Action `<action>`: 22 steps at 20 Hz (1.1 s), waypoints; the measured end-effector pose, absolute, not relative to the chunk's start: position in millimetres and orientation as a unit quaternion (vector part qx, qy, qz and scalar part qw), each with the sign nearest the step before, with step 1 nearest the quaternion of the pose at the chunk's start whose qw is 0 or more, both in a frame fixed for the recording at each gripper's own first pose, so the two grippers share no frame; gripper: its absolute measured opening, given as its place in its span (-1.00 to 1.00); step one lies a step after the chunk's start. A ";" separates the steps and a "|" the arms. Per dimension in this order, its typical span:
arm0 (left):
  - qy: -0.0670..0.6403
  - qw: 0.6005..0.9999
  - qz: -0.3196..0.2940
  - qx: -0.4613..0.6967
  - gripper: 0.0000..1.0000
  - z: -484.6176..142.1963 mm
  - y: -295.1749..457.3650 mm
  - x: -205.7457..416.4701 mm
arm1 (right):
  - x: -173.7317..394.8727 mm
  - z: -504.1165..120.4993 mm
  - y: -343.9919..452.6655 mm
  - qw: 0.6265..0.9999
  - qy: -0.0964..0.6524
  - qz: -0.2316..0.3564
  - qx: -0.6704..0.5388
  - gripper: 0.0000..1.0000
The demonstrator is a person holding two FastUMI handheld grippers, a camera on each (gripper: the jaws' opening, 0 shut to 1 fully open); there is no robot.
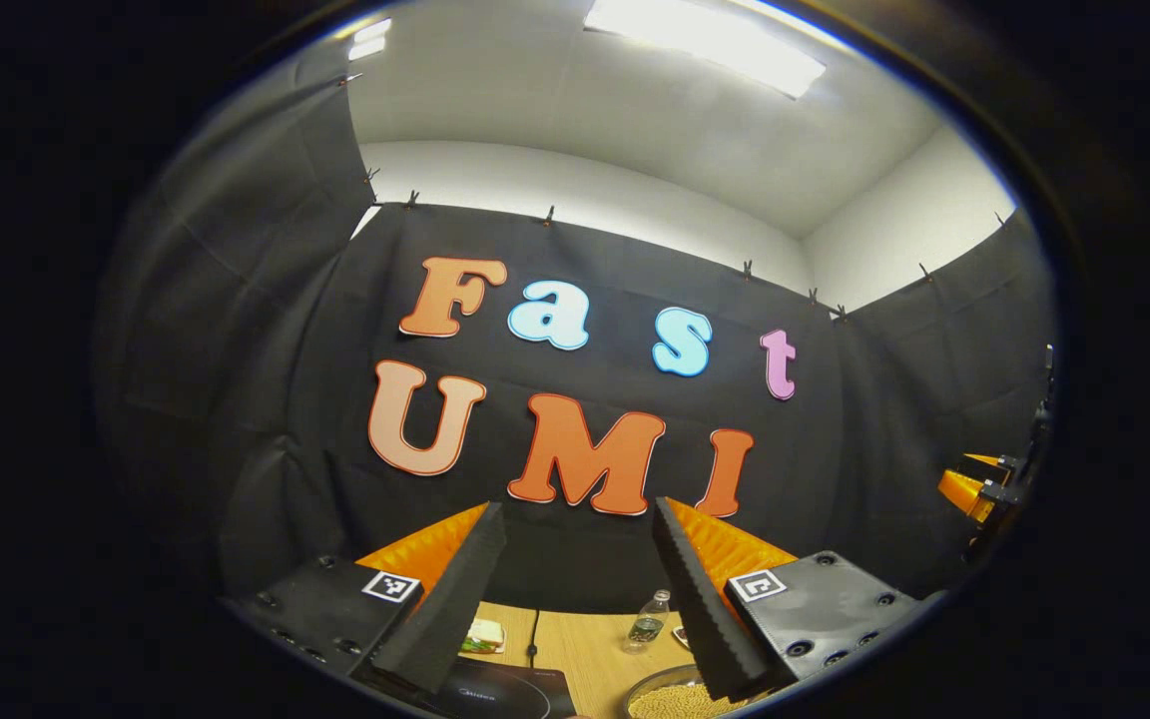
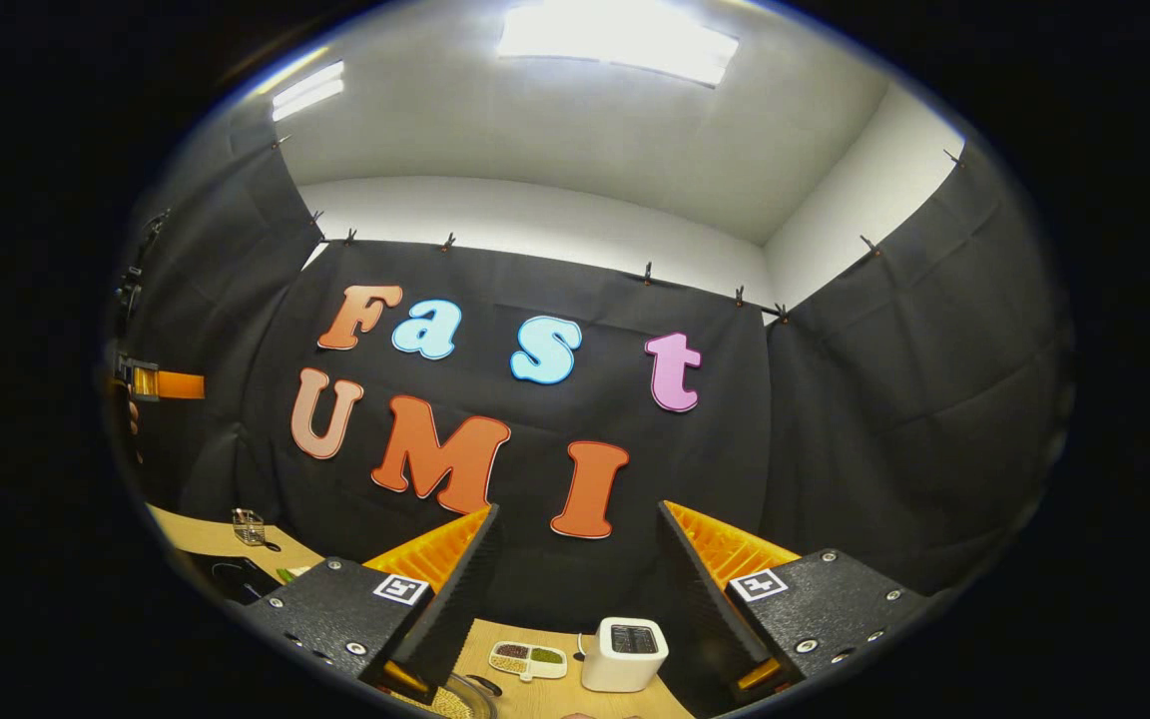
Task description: First push the handle of the pot to place it horizontally, then grasp the pot with both hands and set it on the induction cooktop.
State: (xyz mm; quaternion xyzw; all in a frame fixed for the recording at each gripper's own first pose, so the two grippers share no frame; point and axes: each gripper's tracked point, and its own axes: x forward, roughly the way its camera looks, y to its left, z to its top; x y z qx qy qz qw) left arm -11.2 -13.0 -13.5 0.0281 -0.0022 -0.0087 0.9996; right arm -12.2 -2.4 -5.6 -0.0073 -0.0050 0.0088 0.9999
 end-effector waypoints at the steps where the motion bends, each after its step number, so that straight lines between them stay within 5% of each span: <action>1: 0.002 0.999 -0.013 0.033 0.94 -16.4 -16.5 -10.9 | -12.6 -8.1 -4.2 1.000 -0.004 0.007 -0.008 0.88; 6: 0.017 0.998 -0.021 0.054 0.92 -34.7 -24.5 -14.2 | -15.5 -23.1 -4.7 1.000 0.007 0.011 -0.007 0.88; 9: 0.047 0.996 -0.031 0.064 0.63 -55.2 -31.4 -18.0 | -19.4 -31.5 -7.9 1.000 0.010 0.014 -0.009 0.88; 13: 0.099 0.990 -0.042 0.091 -0.48 -91.8 -38.0 -22.1 | -26.3 -40.4 -8.1 1.000 0.009 0.023 -0.009 0.88; 16: 0.174 0.977 -0.075 0.100 -0.82 -136.5 -57.8 -31.2 | -32.7 -46.9 -13.0 1.000 0.009 0.020 -0.012 0.94; 22: 0.316 0.942 -0.063 0.093 -0.81 -223.2 -62.5 -59.4 | -40.7 -65.6 -20.3 0.999 0.019 0.026 -0.003 0.88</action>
